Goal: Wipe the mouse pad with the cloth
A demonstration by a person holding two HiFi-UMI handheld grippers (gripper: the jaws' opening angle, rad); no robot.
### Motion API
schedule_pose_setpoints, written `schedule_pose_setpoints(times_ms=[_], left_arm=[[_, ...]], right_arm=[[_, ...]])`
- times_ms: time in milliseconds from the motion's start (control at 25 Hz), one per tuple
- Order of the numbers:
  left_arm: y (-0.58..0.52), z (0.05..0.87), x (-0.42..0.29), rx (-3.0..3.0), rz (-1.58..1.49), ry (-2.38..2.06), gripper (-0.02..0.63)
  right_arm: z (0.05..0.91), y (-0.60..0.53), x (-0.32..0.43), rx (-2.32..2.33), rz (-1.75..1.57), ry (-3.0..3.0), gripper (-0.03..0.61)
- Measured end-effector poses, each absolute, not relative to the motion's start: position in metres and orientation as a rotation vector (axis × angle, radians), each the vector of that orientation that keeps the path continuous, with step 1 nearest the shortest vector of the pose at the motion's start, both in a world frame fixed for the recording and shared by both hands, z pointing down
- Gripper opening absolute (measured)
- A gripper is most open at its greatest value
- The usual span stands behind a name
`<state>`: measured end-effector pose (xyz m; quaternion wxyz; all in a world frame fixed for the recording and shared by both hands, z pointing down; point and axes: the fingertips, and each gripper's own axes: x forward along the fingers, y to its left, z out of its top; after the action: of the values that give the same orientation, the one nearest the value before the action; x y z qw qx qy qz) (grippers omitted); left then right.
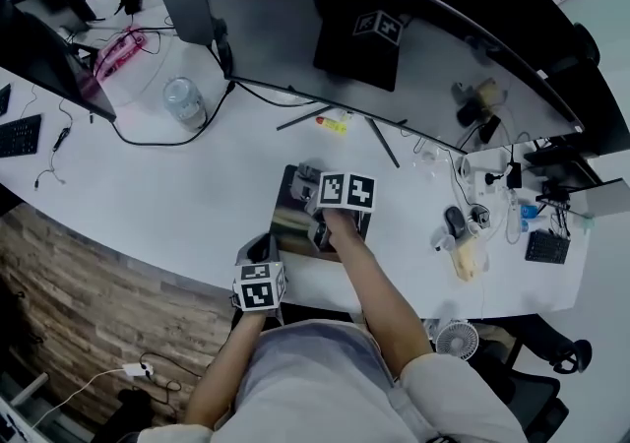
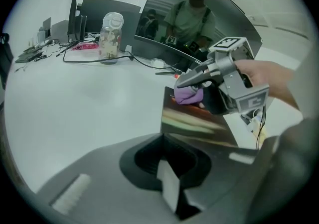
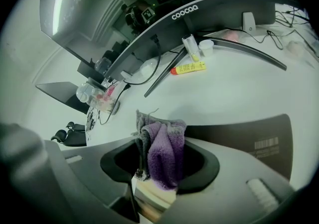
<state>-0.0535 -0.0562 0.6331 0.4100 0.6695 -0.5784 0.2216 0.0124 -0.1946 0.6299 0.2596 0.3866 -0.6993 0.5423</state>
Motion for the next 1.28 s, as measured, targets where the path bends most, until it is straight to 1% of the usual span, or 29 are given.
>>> schedule_pose_setpoints(times_ms=[1280], left_arm=[[-0.055,0.633,-0.046,1.688,0.572,-1.483,0.000]], right_arm=[[0.633,-0.180,0.104,1.140,1.549,-1.842,0.193]])
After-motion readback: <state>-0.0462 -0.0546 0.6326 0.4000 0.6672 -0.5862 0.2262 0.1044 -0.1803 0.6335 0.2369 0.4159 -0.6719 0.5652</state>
